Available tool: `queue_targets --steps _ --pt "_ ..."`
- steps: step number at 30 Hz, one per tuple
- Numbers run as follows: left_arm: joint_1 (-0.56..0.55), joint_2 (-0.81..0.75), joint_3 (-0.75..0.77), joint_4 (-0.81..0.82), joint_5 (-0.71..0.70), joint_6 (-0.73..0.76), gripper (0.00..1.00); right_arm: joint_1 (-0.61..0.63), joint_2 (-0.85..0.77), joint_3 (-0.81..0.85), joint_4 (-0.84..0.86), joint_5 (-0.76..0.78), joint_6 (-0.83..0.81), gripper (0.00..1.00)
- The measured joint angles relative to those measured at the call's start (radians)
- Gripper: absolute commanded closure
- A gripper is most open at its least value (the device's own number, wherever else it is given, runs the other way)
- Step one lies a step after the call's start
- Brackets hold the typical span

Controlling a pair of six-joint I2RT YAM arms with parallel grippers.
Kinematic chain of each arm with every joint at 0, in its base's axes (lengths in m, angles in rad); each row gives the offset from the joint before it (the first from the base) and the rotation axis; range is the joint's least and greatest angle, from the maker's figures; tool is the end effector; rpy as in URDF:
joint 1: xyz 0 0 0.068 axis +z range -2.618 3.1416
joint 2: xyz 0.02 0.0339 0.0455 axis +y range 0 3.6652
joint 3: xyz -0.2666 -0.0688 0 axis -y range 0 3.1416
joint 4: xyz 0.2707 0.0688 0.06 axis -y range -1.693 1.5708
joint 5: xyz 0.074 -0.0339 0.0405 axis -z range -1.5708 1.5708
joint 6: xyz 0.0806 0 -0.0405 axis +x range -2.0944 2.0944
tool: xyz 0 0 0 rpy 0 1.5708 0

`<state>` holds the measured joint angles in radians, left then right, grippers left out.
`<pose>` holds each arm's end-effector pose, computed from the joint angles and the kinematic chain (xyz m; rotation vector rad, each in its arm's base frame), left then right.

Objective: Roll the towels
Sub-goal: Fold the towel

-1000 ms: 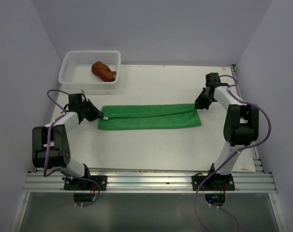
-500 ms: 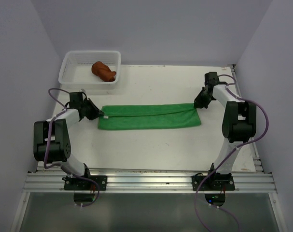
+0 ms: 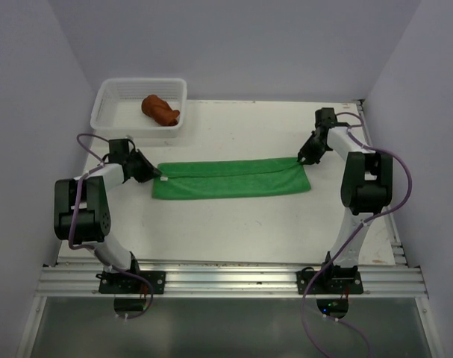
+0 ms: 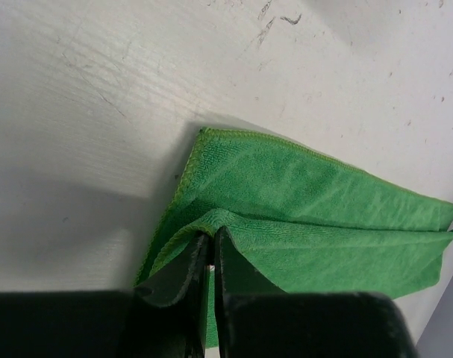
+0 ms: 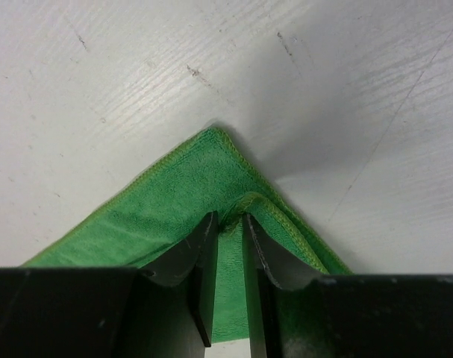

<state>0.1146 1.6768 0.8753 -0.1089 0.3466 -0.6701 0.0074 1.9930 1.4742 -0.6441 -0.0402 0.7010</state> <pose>0.3722 0.0153 0.1076 -0.8241 2.3872 -0.6613 0.4553 0.0066 0.1327 0.9280 2.6015 0.2502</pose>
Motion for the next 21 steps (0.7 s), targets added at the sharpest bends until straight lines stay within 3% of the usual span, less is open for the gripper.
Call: queue_targets --steps 13,21 --pt "0.0 0.031 0.023 0.014 0.001 -0.001 0.75 0.0 0.03 0.031 -0.014 0.004 0.004 0.69" --pt "0.0 0.039 0.042 0.02 0.001 -0.011 0.73 0.0 0.031 0.056 -0.018 0.004 0.006 0.65"
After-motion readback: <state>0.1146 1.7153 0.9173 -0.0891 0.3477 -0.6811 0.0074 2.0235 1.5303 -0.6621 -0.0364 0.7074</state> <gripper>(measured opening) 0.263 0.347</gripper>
